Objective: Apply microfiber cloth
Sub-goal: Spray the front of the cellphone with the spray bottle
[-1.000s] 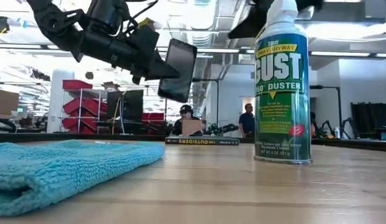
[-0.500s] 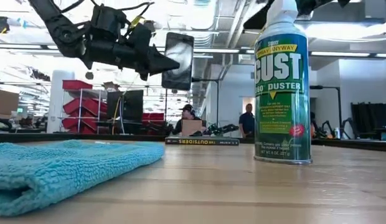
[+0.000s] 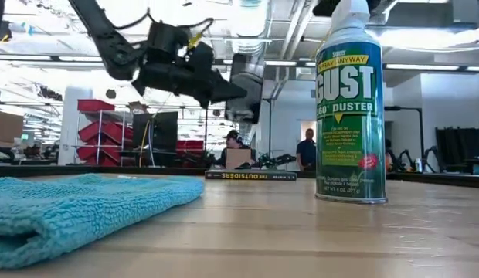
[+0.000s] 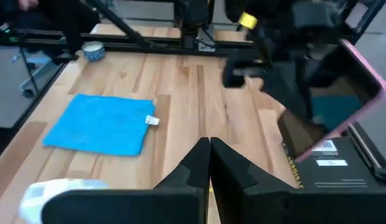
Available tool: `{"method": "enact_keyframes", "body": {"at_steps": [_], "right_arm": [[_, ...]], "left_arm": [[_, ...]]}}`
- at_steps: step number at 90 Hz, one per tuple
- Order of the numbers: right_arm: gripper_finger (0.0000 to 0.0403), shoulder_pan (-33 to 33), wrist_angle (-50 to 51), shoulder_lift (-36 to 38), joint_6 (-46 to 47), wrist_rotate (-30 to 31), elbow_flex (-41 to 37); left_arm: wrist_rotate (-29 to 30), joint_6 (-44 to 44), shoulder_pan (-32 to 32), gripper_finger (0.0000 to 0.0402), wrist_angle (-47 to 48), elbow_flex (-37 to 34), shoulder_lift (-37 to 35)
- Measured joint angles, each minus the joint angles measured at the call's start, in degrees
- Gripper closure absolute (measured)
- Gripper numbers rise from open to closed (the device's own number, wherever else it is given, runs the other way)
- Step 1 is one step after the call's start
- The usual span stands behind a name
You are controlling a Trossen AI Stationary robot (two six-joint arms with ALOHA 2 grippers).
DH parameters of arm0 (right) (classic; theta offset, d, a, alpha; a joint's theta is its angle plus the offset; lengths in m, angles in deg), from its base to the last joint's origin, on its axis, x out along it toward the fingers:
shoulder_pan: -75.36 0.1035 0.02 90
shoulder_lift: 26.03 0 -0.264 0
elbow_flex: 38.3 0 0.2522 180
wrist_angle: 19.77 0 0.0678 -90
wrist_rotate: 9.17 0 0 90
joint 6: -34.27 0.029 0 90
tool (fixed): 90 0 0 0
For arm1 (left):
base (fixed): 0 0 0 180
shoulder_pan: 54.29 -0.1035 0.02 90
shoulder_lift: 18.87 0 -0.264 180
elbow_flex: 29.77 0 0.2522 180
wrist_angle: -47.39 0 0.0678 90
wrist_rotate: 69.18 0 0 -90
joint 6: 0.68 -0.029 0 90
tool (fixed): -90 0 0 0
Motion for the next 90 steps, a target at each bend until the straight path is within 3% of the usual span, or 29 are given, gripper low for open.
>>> {"method": "enact_keyframes", "body": {"at_steps": [36,90], "right_arm": [[0.0403,4.5,9.8,-0.3,3.0,0.4,6.1],[0.0403,7.9,7.9,-1.8,4.0,-2.9,4.8]], "left_arm": [[-3.7,-0.7,-1.4,0.0398,-0.6,2.2,-0.2],[-4.4,-0.6,-1.5,0.0398,-0.4,2.9,-0.2]]}}
